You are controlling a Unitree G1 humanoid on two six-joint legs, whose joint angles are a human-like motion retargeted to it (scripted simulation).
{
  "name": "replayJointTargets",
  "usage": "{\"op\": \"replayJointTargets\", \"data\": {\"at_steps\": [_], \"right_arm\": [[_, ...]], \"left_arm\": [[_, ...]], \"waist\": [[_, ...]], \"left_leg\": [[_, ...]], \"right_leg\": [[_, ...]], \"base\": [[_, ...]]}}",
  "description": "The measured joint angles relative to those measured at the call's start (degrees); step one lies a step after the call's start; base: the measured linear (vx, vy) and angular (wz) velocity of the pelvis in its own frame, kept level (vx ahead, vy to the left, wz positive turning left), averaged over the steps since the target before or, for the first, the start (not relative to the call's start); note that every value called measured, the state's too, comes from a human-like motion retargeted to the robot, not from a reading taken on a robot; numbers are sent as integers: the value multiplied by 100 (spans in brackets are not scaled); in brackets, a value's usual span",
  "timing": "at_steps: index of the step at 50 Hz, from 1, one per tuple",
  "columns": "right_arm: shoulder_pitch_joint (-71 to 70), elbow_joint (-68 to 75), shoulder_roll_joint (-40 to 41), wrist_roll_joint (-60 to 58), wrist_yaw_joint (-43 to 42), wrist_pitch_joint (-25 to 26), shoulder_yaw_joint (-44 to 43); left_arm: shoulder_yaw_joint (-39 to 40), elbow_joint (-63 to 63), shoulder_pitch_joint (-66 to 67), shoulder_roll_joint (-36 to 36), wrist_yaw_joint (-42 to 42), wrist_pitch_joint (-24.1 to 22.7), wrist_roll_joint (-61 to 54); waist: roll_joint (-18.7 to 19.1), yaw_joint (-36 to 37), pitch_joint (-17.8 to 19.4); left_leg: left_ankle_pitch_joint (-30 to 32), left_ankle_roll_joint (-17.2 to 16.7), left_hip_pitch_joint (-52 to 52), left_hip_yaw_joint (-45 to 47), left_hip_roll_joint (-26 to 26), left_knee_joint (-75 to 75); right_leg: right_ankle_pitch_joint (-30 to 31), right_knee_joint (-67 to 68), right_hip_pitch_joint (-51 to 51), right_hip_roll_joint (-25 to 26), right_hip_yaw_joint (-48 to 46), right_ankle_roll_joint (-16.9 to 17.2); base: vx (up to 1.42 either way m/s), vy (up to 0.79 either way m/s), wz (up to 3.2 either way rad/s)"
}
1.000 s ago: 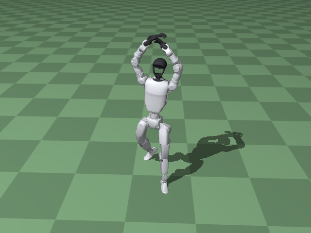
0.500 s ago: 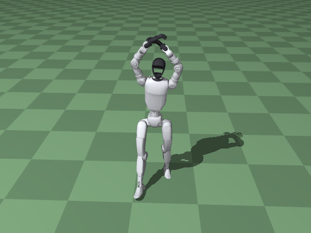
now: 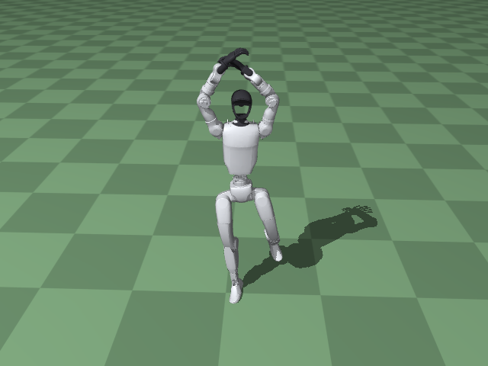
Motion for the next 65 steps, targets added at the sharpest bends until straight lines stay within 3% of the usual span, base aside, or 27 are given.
{"op": "replayJointTargets", "data": {"at_steps": [3, 7, 13, 17, 24, 31, 43, 48, 51, 55, 58, 60, 63, 65], "right_arm": [[-58, 47, 40, 55, 5, 69, -5], [-38, 36, 108, 1, -14, 103, 7], [-29, 16, 201, -255, -119, -73, 12], [-81, 0, 152, -266, -89, -206, 12], [-112, 30, 157, -339, -83, -290, 12], [-108, 46, 225, -411, -129, -336, 12], [-281, 78, 299, -339, -61, -255, 12], [-351, 72, 318, -357, 50, -198, 12], [-330, 63, 342, -411, 86, -150, 12], [-179, 53, 400, -616, 39, -66, 12], [-145, 17, 450, -710, -6, -103, 6], [-124, -32, 448, -728, -30, -96, -5], [-60, -97, 390, -647, -54, -53, -19], [-12, -104, 360, -624, -42, -28, -16]], "left_arm": [[0, -8, -58, 4, 28, 43, -42], [0, 1, -43, 112, 178, 114, 109], [0, -3, 31, 145, 160, 31, 113], [0, 53, -52, 49, -102, -31, 213], [0, 133, -115, 38, -262, -65, 312], [0, 145, -127, 78, -278, -51, 286], [0, 107, -308, 79, -270, -31, 197], [3, 73, -349, 114, -342, -54, 163], [1, 50, -295, 156, -356, -97, 78], [0, 17, -103, 266, -307, -82, 55], [0, 20, -87, 273, -147, -114, 133], [0, -25, -71, 319, -21, -52, 241], [0, -126, 7, 368, 165, 56, 220], [0, -147, 74, 365, 160, 112, 167]], "waist": [[21, 169, -70], [32, 548, -169], [187, 947, -140], [436, 1006, -54], [532, 991, -36], [499, 1186, -128], [533, 1309, -538], [491, 1228, -723], [403, 1143, -796], [407, 1101, -718], [571, 1075, -517], [634, 1076, -436], [648, 904, -353], [626, 733, -254]], "left_leg": [[-418, 169, -654, 361, 182, 737], [-730, 119, -1093, 1116, 249, 202], [257, -485, -1080, 1331, -174, -2915], [926, -563, -1336, 967, -344, -4357], [1149, -568, -2457, 1237, -357, -4357], [1208, -568, -2794, 1588, -229, -4357], [1152, -568, -2052, 1870, -347, -4357], [1303, -568, -1747, 1763, -525, -4357], [1212, -568, -1559, 1562, -629, -4357], [903, -568, -931, 1310, -629, -4357], [685, -559, -448, 1190, -438, -4357], [515, -555, -289, 1169, -355, -4314], [148, -367, -188, 1055, -699, -4097], [-11, -345, -95, 935, -885, -3980]], "right_leg": [[-199, 151, 58, 95, 96, 0], [-363, 203, 140, 242, 344, 0], [-509, 170, 503, 530, 774, 0], [-631, 167, 801, 669, 982, 0], [-841, 186, 1175, 522, 1187, 0], [-1016, 296, 1499, 471, 1454, 0], [-1233, 512, 1938, 499, 1816, 0], [-1045, 674, 2100, 535, 1887, 0], [-622, 911, 2168, 534, 1884, 0], [395, 1659, 2220, 622, 1872, 0], [1211, 3065, 1701, 799, 1653, 0], [1346, 4200, 1035, 723, 1359, 0], [558, 5390, 144, 2, 1027, 0], [-123, 5692, -284, -472, 667, -271]], "base": [[40, -22, -33], [34, -21, -71], [30, -14, -79], [25, 17, -53], [27, 14, -26], [33, 5, -39], [40, 11, -28], [48, 17, 9], [54, 16, 32], [58, 12, 31], [49, 8, 17], [39, 19, 5], [37, 50, 40], [34, 33, 66]]}}
